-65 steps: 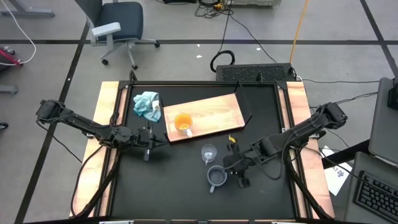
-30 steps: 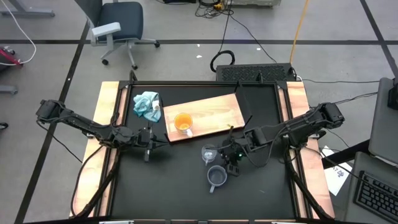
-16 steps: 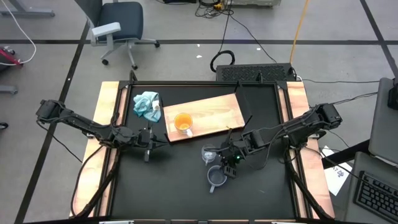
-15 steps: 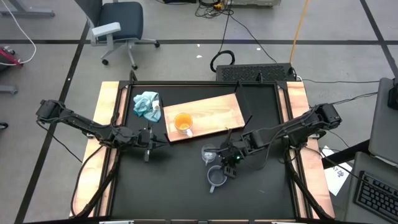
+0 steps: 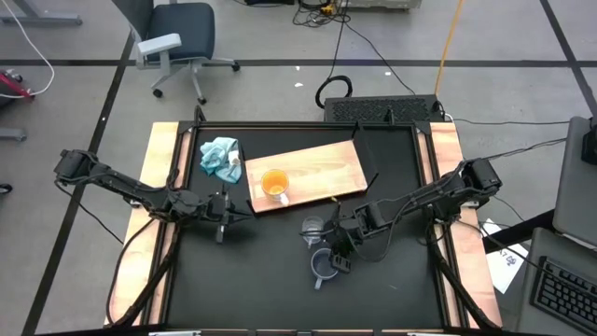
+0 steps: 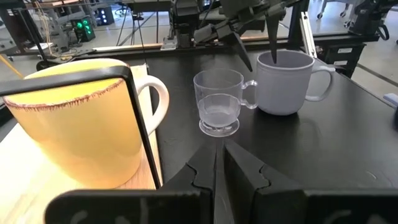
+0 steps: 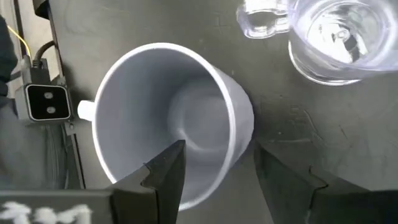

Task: Stack small to large cups/mugs on shelf
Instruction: Put the blue mug onto the shelf

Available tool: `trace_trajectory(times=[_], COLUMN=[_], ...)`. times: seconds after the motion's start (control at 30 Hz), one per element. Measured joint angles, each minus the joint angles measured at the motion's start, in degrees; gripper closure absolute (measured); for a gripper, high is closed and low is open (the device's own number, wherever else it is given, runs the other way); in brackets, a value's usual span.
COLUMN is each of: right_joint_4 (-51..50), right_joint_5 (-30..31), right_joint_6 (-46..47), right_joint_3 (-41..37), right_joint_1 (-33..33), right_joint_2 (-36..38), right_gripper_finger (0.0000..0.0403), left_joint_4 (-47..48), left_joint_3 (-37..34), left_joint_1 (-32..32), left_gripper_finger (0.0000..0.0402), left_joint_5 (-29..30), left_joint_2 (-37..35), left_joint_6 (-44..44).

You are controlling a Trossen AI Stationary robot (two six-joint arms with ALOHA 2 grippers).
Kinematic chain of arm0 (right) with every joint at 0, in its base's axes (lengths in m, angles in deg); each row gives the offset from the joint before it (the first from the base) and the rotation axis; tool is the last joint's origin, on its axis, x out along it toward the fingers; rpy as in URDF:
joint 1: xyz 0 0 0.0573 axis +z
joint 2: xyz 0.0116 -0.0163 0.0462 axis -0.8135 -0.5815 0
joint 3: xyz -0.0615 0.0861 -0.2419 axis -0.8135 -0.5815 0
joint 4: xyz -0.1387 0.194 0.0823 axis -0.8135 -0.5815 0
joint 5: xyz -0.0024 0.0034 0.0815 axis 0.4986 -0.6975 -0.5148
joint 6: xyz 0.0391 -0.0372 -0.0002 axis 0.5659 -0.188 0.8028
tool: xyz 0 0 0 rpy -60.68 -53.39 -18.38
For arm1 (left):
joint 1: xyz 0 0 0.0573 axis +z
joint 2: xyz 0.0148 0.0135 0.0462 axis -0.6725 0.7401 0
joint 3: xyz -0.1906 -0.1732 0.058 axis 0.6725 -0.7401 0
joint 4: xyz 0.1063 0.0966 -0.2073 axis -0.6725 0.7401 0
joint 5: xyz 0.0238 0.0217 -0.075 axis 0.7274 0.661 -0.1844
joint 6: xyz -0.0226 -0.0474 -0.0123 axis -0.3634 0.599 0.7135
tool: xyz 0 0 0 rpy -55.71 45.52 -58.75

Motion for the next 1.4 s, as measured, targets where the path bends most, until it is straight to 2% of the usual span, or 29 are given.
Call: trace_trajectory(times=[0.23, 0.43, 0.93, 1.33, 1.4], right_joint_4=[1.13, 1.41, 1.41, 0.87, 0.71], right_joint_5=[0.0, -0.01, -0.2, 0.38, 2.3], right_joint_6=[-1.09, -2.72, -6.07, -10.91, -12.33], right_joint_3=[0.0, 0.0, 0.0, 0.0, 0.0], right_joint_1=[0.05, -0.11, -0.09, 0.79, 1.41], right_joint_2=[-0.65, -0.65, -0.63, 0.35, 1.62], right_gripper_finger=[0.0227, 0.0251, 0.0394, 0.04, 0.04], left_joint_4=[-0.02, -0.04, -0.04, -0.09, -0.09], left_joint_3=[0.0, 0.0, 0.0, 0.0, 0.0], left_joint_1=[0.02, 0.02, 0.01, 0.02, 0.02], left_gripper_finger=[0.0371, 0.0371, 0.0371, 0.0371, 0.0371], left_joint_5=[-0.02, -0.01, -0.01, 0.0, -0.01], left_joint_2=[0.0, 0.0, -0.01, 0.0, 0.0], left_joint_6=[-0.44, -0.45, -0.48, -0.46, -0.46])
